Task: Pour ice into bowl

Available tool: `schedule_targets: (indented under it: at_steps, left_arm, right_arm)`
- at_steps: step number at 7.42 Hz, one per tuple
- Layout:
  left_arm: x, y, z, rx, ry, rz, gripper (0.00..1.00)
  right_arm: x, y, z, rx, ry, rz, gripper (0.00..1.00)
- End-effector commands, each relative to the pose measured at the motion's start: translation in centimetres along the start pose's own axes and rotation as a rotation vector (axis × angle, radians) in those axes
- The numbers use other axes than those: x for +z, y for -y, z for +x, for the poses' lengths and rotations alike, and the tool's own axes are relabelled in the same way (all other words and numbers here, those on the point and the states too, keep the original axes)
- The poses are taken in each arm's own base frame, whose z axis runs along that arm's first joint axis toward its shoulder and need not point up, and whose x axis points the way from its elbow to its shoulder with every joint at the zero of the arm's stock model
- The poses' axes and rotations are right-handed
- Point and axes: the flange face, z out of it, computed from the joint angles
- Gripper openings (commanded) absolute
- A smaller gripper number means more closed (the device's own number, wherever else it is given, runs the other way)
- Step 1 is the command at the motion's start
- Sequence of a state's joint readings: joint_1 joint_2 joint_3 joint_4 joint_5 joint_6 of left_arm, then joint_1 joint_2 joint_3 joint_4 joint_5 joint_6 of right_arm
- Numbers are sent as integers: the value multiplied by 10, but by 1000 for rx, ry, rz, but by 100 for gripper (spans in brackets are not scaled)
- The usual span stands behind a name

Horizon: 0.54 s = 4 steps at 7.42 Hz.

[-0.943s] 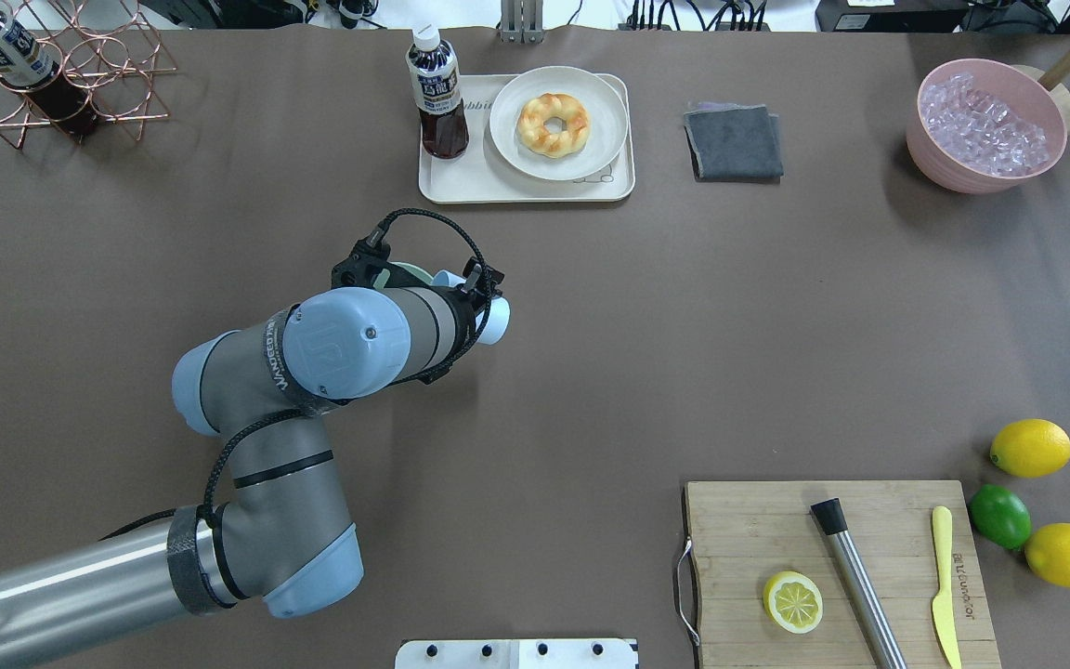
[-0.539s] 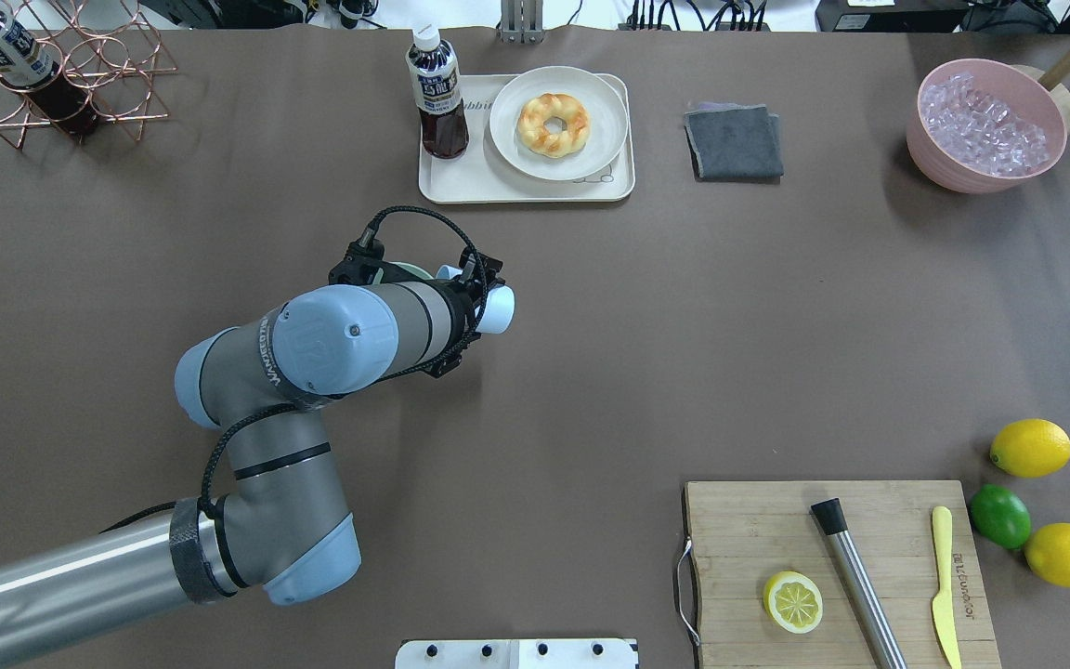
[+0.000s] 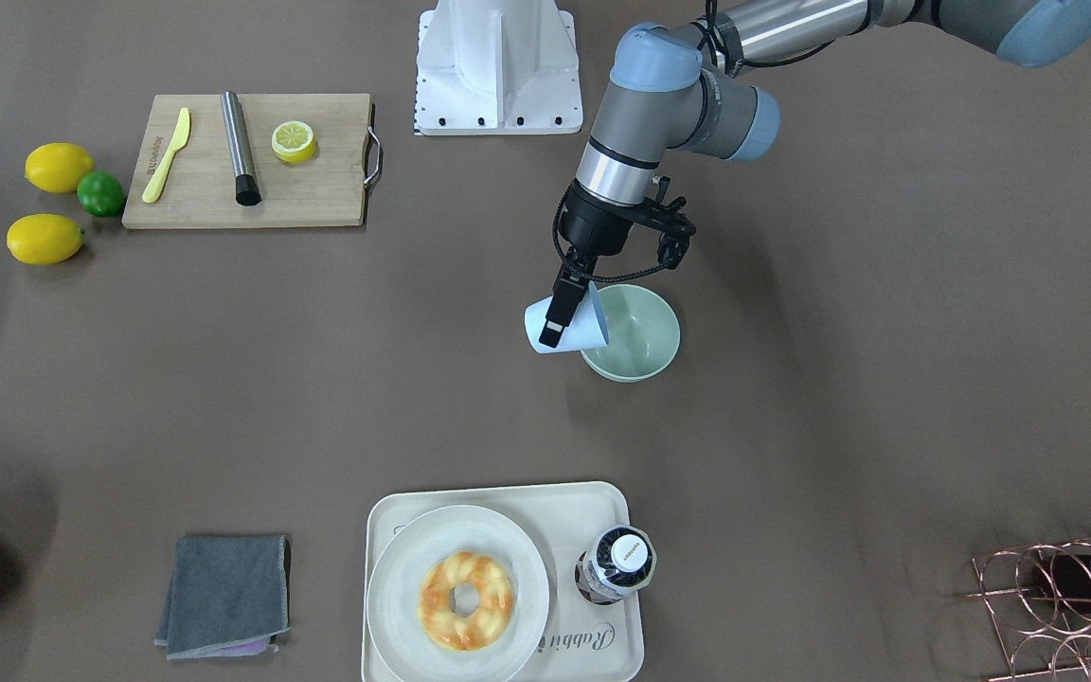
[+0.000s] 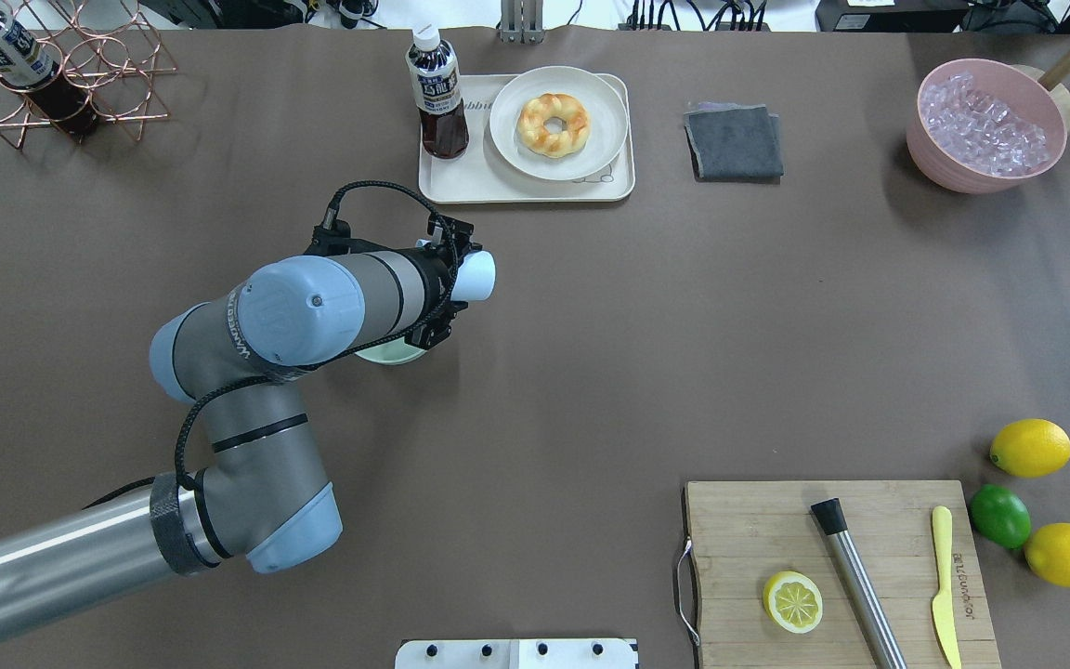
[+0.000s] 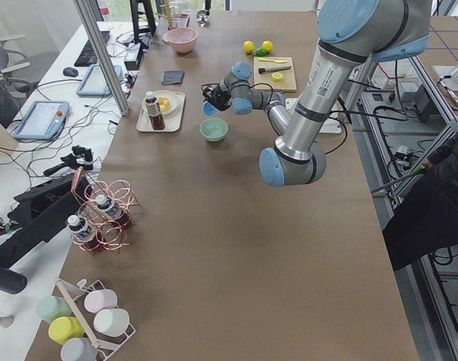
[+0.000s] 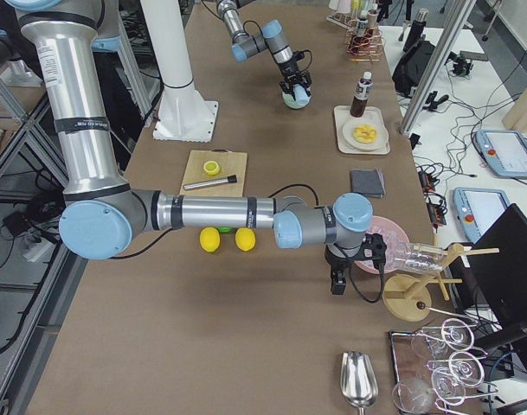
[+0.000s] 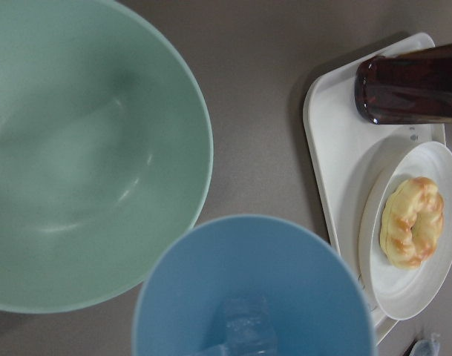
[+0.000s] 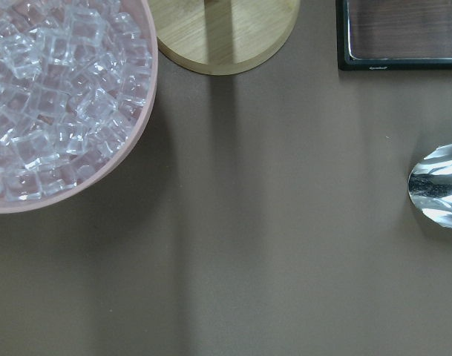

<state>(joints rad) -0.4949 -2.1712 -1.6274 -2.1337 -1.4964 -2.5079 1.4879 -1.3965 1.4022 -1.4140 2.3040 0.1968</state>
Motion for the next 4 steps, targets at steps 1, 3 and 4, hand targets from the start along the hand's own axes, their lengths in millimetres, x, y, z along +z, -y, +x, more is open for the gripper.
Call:
schedule_targets:
  at_steps: [1, 3, 4]
  left_arm:
    - [3, 28, -7, -157, -99, -44, 51]
    - [13, 37, -16, -224, -187, -89, 51]
    - [13, 37, -16, -266, -208, -85, 51]
  right_arm:
    - [-4, 2, -7, 8, -1, -1, 99]
    - [-6, 2, -8, 12, -2, 1, 99]
    - [-6, 2, -9, 9, -2, 0, 99]
